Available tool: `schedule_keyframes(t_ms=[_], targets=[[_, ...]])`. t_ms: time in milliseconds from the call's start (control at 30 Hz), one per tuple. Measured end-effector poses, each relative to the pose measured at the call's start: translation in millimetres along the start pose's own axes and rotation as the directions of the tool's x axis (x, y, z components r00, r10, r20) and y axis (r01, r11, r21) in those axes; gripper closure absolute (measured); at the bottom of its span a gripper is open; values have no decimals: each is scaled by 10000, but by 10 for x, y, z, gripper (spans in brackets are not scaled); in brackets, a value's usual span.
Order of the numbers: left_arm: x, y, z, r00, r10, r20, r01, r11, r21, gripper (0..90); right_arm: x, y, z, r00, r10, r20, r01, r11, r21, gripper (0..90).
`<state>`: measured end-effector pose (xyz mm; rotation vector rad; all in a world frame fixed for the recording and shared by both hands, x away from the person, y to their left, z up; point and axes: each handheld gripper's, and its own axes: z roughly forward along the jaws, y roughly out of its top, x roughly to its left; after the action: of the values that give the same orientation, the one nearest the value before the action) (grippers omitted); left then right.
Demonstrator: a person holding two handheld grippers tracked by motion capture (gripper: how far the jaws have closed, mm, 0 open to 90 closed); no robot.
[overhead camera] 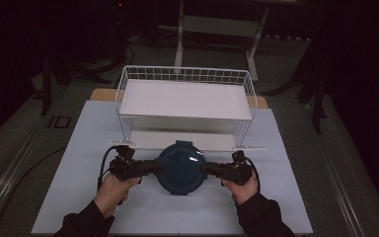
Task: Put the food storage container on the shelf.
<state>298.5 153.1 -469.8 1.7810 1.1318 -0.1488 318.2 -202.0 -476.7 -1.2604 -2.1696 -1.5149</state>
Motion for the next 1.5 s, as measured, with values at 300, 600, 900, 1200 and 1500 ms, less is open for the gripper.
schedule_keyframes(t_ms=[300,600,900,1200,1500], targets=[[74,216,147,9987,506,0,-506,9976,-470,558,-118,224,-49,9988,-311,387,323,9990,-311,561],[247,336,323,9990,441,23,-437,9949,-909,557,-291,423,2,9966,-450,697,481,9979,-428,560],[422,379,478,9992,393,-22,-392,9903,-1334,554,-480,522,111,9942,-615,888,678,9952,-701,559],[566,352,593,9999,159,-21,-160,9906,-1359,552,-599,540,203,9932,-509,1046,569,9968,-555,557],[680,372,617,9993,-144,355,189,9911,-1315,547,-648,547,253,9950,-121,988,173,9985,-523,553]])
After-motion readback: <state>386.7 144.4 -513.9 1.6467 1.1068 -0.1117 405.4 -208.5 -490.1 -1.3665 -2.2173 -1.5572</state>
